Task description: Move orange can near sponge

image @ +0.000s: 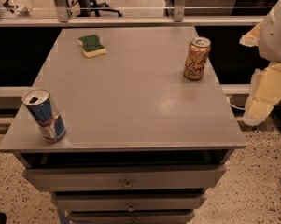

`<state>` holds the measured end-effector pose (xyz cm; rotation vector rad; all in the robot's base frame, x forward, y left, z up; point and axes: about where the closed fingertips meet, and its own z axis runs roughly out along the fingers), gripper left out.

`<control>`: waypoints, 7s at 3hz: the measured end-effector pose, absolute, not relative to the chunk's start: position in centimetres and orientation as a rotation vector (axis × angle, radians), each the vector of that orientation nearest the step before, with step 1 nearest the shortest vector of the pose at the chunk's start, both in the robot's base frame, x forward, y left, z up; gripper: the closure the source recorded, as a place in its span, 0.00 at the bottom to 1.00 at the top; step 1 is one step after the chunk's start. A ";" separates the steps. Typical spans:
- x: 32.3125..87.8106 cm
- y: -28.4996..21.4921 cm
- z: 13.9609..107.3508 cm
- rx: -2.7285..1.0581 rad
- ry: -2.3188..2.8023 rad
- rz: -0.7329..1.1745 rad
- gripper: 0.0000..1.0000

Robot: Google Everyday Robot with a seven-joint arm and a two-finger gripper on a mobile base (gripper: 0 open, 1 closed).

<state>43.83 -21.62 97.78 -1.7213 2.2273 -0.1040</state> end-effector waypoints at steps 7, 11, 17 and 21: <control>64.5 -23.1 92.0 -1.079 1.868 0.212 0.00; 68.8 -18.6 90.2 -0.881 1.818 0.547 0.65; 74.4 4.0 93.6 -1.081 1.474 0.763 1.00; 82.5 7.3 90.9 -1.160 1.497 0.586 1.00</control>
Offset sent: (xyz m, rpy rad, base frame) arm 0.0388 -0.0226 -0.0106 0.0915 -0.0899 -0.0835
